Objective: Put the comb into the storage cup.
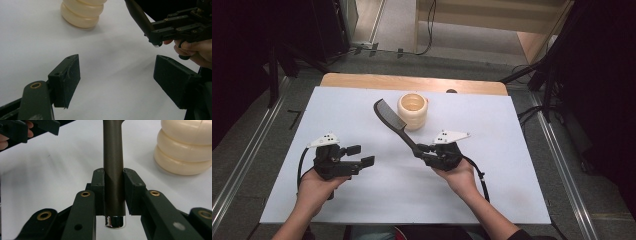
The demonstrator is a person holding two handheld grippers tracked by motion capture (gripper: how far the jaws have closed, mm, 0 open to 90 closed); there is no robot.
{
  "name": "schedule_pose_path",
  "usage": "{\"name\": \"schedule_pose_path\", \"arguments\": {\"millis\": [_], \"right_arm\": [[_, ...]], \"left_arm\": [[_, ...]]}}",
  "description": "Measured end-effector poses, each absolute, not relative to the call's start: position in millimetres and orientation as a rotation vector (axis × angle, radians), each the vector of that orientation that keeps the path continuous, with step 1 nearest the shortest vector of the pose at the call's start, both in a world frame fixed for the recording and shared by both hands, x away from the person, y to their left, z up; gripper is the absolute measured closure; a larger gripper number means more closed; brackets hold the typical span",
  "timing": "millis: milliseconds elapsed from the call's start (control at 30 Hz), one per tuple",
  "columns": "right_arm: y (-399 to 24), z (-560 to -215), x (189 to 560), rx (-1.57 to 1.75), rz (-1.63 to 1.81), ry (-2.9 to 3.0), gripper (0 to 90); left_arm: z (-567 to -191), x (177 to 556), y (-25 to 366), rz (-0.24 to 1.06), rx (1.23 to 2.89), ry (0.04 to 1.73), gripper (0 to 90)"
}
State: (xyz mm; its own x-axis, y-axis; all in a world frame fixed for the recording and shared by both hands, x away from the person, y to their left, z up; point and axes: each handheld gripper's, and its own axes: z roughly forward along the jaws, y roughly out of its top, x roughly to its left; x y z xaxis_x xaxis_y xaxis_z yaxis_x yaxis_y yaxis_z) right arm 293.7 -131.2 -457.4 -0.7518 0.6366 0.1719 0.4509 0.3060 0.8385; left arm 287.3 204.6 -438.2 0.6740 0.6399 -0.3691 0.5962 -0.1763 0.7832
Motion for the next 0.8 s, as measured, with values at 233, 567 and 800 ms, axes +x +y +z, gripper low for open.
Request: {"name": "schedule_pose_path", "arguments": {"millis": [233, 567, 800], "right_arm": [[-126.8, -456.6, 292.7, 1.001, 1.452, 2.346, 70.5], [-116.9, -458.0, 293.3, 1.008, 1.47, 2.308, 70.5], [-110.4, -459.2, 295.5, 1.019, 1.481, 2.297, 70.5]], "left_arm": [[-433.6, 293.5, 200.1, 0.051, 1.851, 0.991, 22.5], [-430.0, 300.4, 195.5, 0.067, 1.825, 1.026, 22.5], [-424.2, 305.5, 193.0, 0.063, 1.799, 1.054, 23.4]]}}
